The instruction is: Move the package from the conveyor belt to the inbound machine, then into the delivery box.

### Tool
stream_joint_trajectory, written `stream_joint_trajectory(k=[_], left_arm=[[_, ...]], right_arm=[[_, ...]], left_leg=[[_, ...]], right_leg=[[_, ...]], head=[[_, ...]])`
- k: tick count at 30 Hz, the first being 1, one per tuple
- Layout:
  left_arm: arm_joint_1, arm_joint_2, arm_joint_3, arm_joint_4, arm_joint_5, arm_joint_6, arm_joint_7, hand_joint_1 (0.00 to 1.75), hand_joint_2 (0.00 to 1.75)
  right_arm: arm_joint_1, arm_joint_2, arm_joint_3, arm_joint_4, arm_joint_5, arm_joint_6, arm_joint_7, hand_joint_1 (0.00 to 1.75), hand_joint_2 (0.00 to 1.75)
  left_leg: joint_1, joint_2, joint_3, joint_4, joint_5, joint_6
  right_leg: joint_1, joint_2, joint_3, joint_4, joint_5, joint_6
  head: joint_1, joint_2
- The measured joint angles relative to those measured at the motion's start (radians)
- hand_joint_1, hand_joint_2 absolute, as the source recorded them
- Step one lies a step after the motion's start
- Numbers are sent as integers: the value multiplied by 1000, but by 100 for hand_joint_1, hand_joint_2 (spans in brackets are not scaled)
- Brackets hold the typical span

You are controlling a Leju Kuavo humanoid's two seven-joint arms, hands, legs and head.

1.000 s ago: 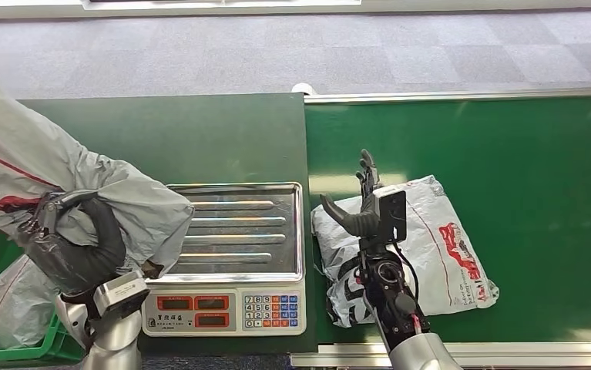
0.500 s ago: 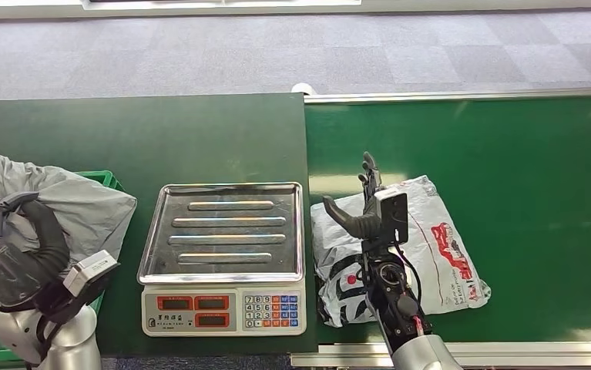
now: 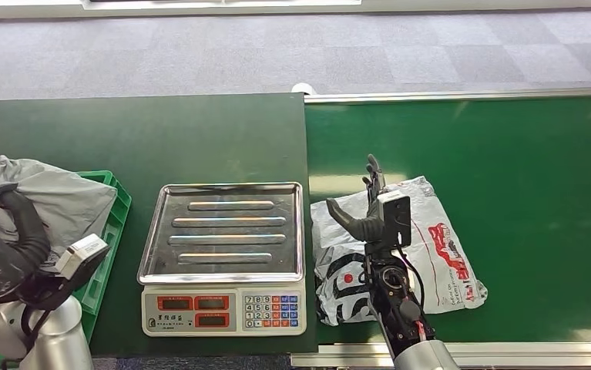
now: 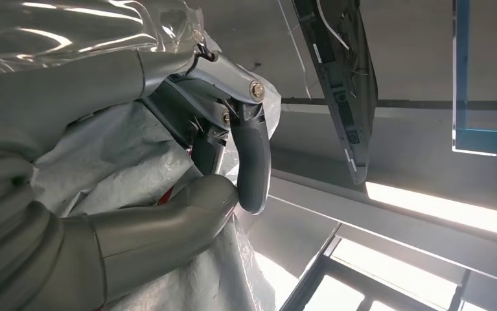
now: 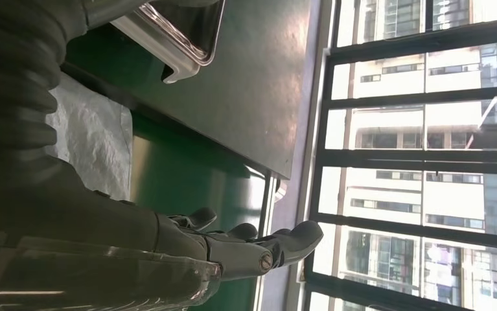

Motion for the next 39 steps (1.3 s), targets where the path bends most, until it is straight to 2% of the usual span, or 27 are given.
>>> stream_joint_trajectory(k=[4,9,13,18,20,23,26,29,31,33,39], left_arm=[[-7,0,10,0,-17,0,0,175,175],[-40,0,40,19,-164,0,14,175,175],[-70,0,73,72,-359,0,90,175,175],[-74,17,99,148,-477,0,235,175,175],[-63,46,89,185,-504,0,353,175,175],[-31,137,25,252,-512,0,596,175,175],[-11,250,-96,325,-513,0,849,175,175],[-7,344,-228,410,-513,0,1033,175,175],[-5,381,-282,470,-513,1,1077,175,175],[-4,401,-304,521,-513,1,1086,175,175],[-23,429,-292,611,-513,1,1058,173,175]], right_arm=[[1,-1,0,-2,1,0,2,0,175],[1,-3,-10,-8,14,0,15,0,175],[8,-8,-22,-26,27,0,20,0,175],[41,-15,-41,-63,48,12,26,0,175],[56,-18,-46,-80,52,13,27,0,175],[78,-25,-57,-105,58,13,31,0,175],[91,-30,-63,-123,66,18,40,0,175],[93,-30,-66,-133,74,26,47,0,175],[93,-30,-67,-137,81,32,49,0,175],[93,-30,-67,-138,87,38,51,0,175],[92,-30,-68,-138,95,50,54,0,175]], left_leg=[[0,0,0,0,0,0],[0,0,0,0,0,0],[0,0,0,0,0,0],[0,0,0,0,0,0],[0,1,0,0,0,0],[0,1,-1,0,0,0],[1,1,-1,0,0,0],[0,1,-1,0,0,0],[0,1,-1,0,0,0],[0,1,-1,0,0,0],[-2,0,3,-2,0,0]], right_leg=[[0,0,0,0,0,0],[0,0,0,0,0,0],[0,0,0,0,0,0],[0,0,0,0,0,0],[0,0,-1,0,0,0],[0,1,-2,0,0,0],[1,1,-2,0,0,0],[1,1,-1,0,0,0],[0,1,0,0,0,0],[0,1,0,0,0,0],[-2,1,2,0,0,0]], head=[[0,0],[0,0],[0,0],[0,0],[0,0],[0,0],[0,0],[0,0],[0,0],[1,0],[0,0]])
